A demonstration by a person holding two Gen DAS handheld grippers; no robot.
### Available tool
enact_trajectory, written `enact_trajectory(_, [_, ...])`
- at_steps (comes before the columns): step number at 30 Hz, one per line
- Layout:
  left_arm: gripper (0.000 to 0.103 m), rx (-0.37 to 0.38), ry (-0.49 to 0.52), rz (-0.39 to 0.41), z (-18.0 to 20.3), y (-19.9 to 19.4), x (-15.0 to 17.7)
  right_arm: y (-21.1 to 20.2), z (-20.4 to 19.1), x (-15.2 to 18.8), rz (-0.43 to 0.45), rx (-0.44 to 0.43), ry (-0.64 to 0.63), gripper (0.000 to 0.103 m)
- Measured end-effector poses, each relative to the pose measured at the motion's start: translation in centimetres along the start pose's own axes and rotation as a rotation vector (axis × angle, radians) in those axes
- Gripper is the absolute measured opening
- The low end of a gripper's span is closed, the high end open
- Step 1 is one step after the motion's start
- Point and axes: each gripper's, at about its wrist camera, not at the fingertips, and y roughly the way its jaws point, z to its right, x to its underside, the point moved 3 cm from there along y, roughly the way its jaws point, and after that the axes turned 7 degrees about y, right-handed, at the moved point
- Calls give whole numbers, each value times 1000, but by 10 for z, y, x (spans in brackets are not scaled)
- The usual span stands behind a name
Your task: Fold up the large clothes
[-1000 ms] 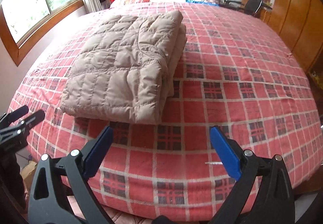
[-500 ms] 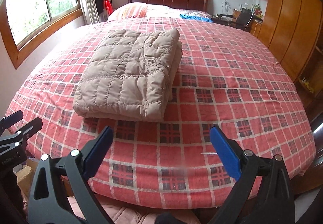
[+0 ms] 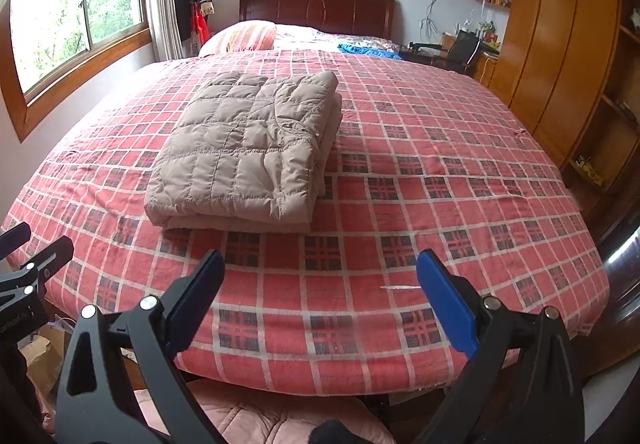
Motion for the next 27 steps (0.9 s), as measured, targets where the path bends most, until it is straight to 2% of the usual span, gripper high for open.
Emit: enact_trajectory(27, [89,-15,1,5,1,-4,6,-1,4,7,-13,6,9,96])
